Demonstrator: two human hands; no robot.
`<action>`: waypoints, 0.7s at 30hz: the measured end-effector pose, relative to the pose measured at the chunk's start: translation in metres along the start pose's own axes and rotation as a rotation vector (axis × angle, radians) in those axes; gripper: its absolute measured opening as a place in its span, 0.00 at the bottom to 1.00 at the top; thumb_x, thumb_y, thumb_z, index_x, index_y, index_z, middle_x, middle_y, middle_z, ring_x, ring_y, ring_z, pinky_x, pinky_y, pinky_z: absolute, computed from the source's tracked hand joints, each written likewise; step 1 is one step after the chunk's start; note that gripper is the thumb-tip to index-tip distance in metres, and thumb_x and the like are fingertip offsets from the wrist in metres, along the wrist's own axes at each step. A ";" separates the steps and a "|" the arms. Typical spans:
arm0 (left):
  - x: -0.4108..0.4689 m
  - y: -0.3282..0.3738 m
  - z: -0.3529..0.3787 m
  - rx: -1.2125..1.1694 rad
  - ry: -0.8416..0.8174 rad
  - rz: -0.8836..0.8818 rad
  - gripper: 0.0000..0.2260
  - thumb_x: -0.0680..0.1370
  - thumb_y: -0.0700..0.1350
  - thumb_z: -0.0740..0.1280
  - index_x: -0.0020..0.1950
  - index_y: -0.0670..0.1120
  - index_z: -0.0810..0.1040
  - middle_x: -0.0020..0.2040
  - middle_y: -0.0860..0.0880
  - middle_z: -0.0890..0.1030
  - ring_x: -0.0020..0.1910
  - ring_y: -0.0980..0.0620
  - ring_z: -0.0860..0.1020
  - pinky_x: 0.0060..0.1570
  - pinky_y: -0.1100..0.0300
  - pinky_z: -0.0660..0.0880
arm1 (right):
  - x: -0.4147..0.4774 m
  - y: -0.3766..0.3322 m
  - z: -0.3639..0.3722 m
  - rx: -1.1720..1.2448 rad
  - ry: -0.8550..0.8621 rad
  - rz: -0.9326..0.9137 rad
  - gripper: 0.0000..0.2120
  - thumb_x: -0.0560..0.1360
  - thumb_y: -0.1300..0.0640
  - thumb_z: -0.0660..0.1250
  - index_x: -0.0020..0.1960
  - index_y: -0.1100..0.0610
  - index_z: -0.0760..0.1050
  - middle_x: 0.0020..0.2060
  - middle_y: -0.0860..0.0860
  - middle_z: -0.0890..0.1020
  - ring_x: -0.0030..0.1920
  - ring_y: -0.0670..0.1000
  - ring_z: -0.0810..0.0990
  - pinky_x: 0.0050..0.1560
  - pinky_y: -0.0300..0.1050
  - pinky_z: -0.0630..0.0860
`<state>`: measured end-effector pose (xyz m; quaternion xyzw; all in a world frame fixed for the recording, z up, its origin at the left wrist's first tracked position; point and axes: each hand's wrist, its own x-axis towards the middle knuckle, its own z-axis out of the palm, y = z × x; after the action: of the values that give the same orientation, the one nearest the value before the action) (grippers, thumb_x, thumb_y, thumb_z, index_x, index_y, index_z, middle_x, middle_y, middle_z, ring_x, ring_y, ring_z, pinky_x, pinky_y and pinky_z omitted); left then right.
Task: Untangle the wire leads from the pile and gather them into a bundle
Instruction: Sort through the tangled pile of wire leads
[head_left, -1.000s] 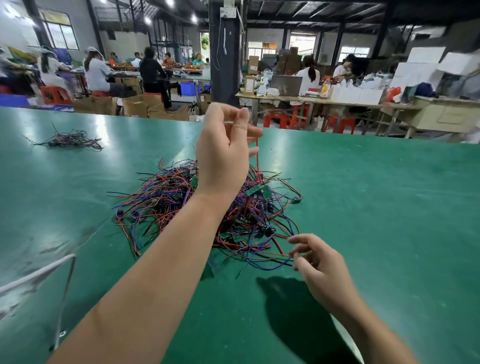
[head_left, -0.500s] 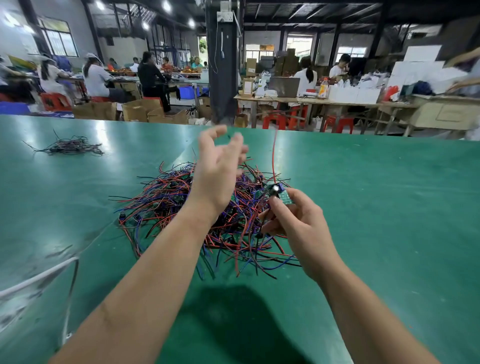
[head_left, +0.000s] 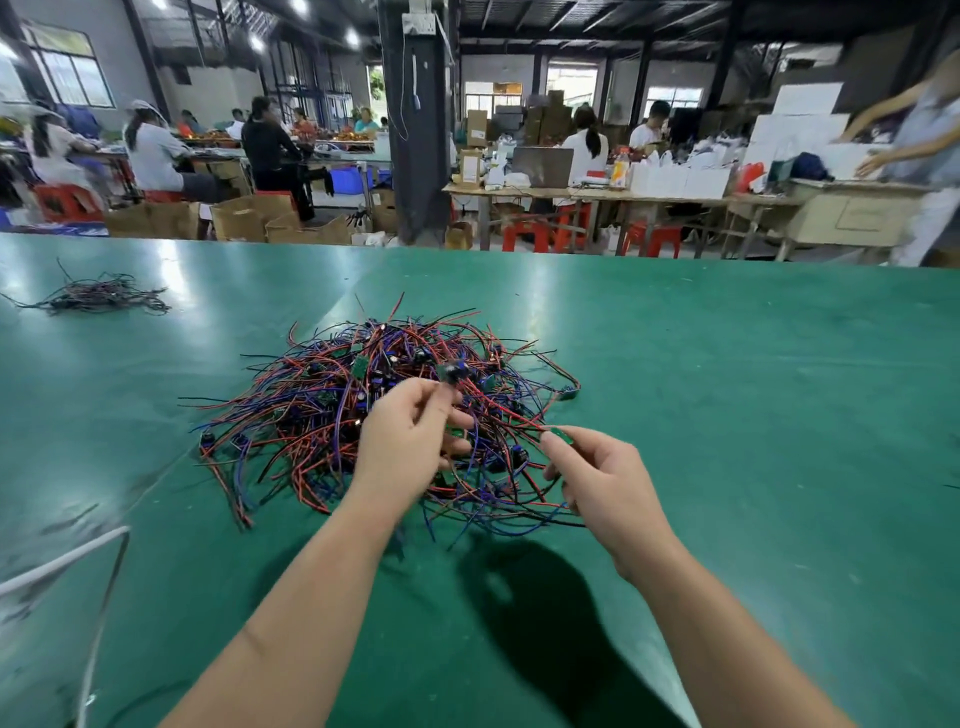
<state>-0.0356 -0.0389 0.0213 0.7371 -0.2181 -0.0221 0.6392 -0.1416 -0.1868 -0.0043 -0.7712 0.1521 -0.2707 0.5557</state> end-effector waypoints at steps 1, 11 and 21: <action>0.003 -0.001 -0.003 0.023 0.059 0.004 0.08 0.81 0.48 0.61 0.45 0.49 0.76 0.37 0.52 0.84 0.31 0.53 0.82 0.28 0.59 0.78 | -0.001 0.002 -0.005 0.031 0.007 0.024 0.13 0.77 0.50 0.65 0.43 0.61 0.77 0.29 0.50 0.75 0.28 0.47 0.66 0.32 0.44 0.63; -0.002 -0.021 -0.005 0.753 0.290 0.011 0.29 0.77 0.47 0.65 0.75 0.43 0.59 0.70 0.42 0.64 0.66 0.42 0.66 0.64 0.47 0.66 | -0.012 0.007 -0.041 1.077 0.076 0.465 0.19 0.79 0.45 0.56 0.52 0.57 0.79 0.27 0.49 0.74 0.22 0.45 0.66 0.23 0.35 0.68; -0.040 -0.005 0.031 0.015 -0.151 0.034 0.09 0.77 0.48 0.67 0.45 0.46 0.85 0.29 0.52 0.76 0.28 0.55 0.71 0.29 0.67 0.67 | -0.030 0.000 -0.021 1.092 -0.206 0.450 0.22 0.75 0.45 0.57 0.44 0.62 0.79 0.25 0.54 0.70 0.20 0.48 0.64 0.21 0.39 0.65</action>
<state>-0.0798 -0.0534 0.0014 0.7343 -0.2782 -0.0652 0.6157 -0.1781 -0.1864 -0.0068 -0.3455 0.0958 -0.1093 0.9271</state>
